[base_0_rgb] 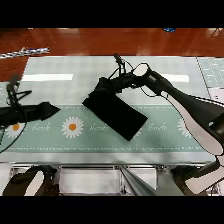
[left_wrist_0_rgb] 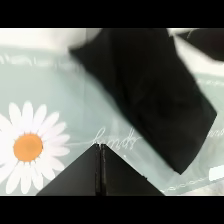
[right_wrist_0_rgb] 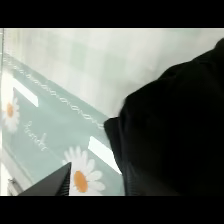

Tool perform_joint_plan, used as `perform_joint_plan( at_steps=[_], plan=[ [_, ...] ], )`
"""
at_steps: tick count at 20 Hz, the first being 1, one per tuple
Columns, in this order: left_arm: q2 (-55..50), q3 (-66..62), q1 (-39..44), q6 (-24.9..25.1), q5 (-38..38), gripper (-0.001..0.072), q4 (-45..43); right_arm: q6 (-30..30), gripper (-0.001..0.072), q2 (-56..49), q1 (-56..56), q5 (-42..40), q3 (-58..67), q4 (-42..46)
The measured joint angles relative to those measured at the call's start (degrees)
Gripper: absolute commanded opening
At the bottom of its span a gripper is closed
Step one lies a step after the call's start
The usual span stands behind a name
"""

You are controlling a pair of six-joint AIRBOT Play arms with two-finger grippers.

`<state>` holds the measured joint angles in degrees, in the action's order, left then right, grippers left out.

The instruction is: Fold the shirts.

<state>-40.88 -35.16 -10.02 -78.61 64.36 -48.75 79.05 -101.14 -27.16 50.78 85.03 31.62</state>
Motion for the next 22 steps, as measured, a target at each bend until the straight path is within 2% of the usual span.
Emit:
perform_joint_plan(
  at_steps=[4,7,10,12,14,16,18,20,22],
  plan=[
    [-0.28,2.8,1.22,0.15,-3.48,0.0019,0.9,-0.66,0.0404,6.47,7.37,8.48,0.35,0.42],
    [-0.37,3.3,1.57,0.17,-4.52,0.002,1.84,2.16,0.0404,17.07,14.8,18.1,-0.92,10.29],
    [-0.37,3.52,1.84,0.15,-5.14,0.0019,2.91,9.68,0.0404,31.89,18.71,21.75,-10.27,28.39],
    [-0.42,3.58,2.03,0.15,-5.31,0.002,3.3,17.33,0.0404,43.12,19.96,18.93,-22.14,38.53],
    [-0.42,3.63,2.1,0.15,-5.44,0.0019,3.43,25.07,0.0404,53.0,20.5,13.46,-35.8,42.34],
    [-0.39,3.63,2.14,0.15,-5.42,0.0019,3.72,30.51,0.0404,59.54,20.85,6.8,-48.52,40.39],
    [-0.42,3.63,2.14,0.15,-5.44,0.002,3.74,31.41,0.0404,62.03,21.0,0.46,-58.66,32.96],
    [-0.42,3.63,2.14,0.15,-5.44,0.0019,3.78,28.13,0.0404,61.07,21.14,-4.28,-64.96,24.22],
    [-0.42,3.63,2.14,0.15,-5.46,0.002,3.78,22.4,0.0404,57.46,21.14,-6.71,-68.35,15.34]
  ],
)
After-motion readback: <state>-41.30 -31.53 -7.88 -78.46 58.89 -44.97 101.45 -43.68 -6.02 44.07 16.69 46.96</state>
